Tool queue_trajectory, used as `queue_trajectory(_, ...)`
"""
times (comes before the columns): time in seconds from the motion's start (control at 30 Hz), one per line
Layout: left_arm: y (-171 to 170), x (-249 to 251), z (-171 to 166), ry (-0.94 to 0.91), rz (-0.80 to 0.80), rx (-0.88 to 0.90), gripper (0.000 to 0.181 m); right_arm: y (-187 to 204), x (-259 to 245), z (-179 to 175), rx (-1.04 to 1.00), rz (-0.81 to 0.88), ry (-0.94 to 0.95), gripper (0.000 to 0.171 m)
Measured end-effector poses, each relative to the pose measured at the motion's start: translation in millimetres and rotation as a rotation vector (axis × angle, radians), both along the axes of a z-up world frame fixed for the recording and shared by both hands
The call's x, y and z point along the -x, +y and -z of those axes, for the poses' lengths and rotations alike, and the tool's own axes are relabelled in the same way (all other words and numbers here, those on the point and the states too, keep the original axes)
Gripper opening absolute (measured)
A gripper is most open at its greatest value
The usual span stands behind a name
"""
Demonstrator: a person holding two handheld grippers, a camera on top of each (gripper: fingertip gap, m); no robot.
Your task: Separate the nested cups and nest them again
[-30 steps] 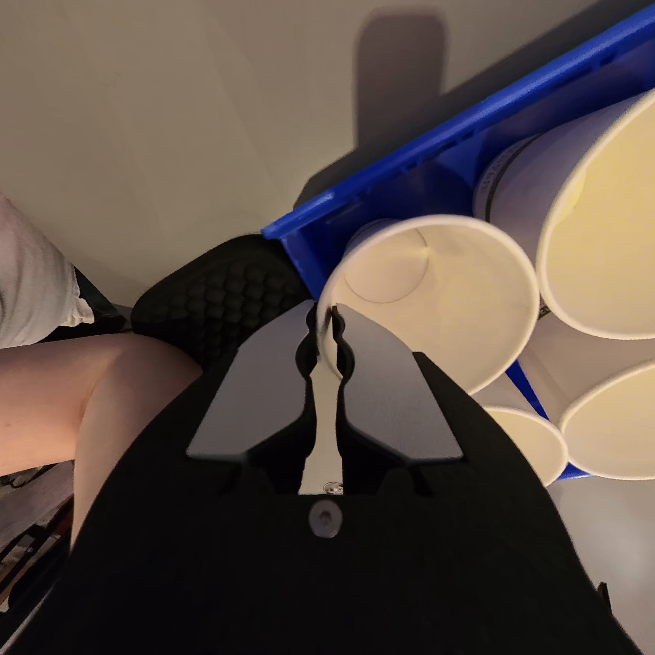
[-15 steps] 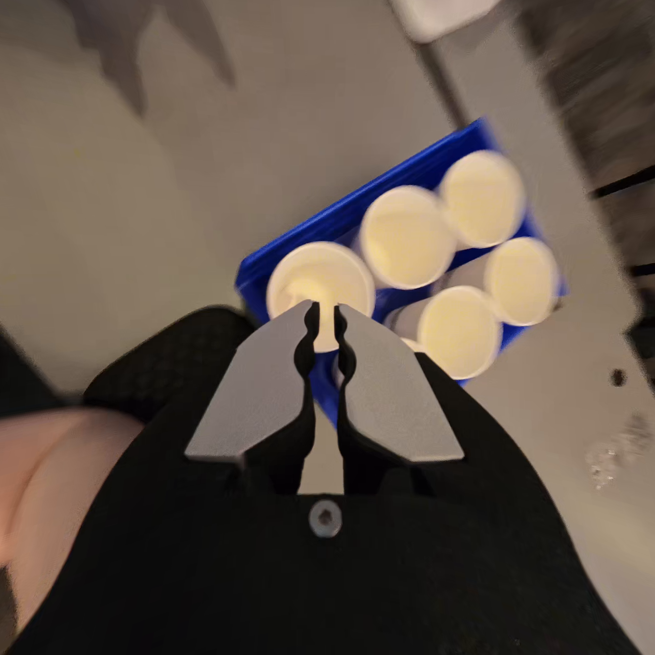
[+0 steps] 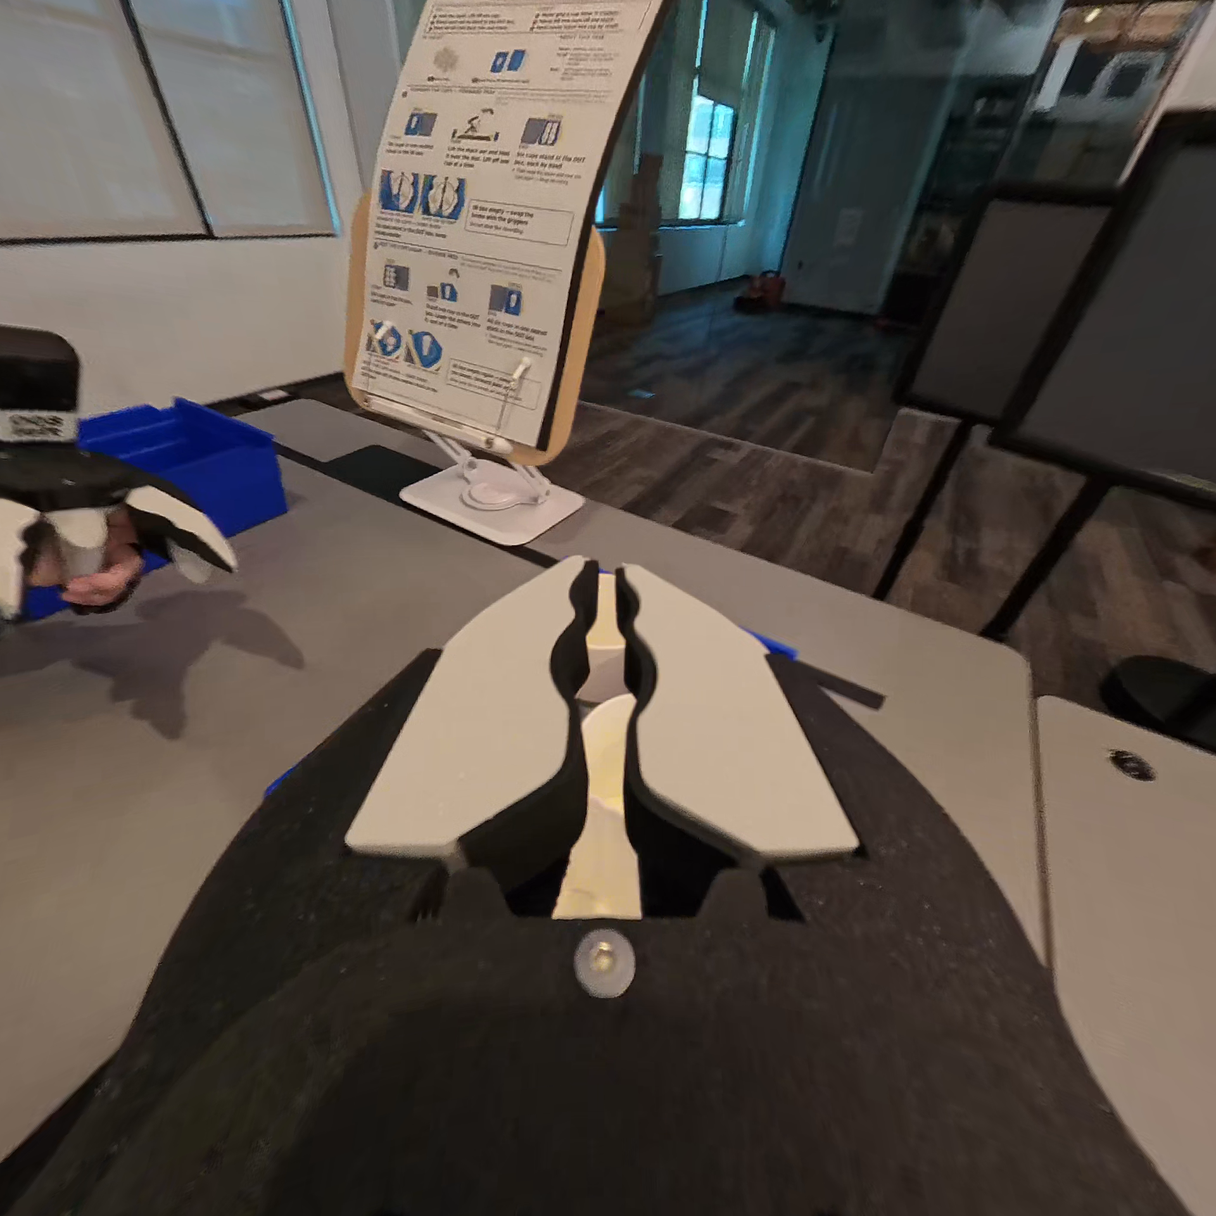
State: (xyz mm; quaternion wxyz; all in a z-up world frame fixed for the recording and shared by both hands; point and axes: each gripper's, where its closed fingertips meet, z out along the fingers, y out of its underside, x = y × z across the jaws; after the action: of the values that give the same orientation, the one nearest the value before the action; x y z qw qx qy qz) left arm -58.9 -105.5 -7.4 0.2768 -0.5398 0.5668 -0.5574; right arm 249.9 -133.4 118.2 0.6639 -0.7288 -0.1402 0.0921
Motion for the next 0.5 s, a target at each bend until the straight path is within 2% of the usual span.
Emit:
queue_trajectory(0.1,-1.2,-0.4,1.2,0.006,0.004,-0.002,0.101,8.0,-21.3,21.5,0.112,0.053,0.118,0.004)
queue_trajectory(0.3,-0.4,-0.4,1.4,0.004,0.003,0.0,0.1,-16.6,-38.4,118.9,0.708,0.229,-0.111,0.022)
queue_trajectory(0.5,-3.4,-1.0,4.0,0.015,0.016,0.001,0.1,-12.8,-38.3,144.0,0.813,0.207,-0.218,0.023)
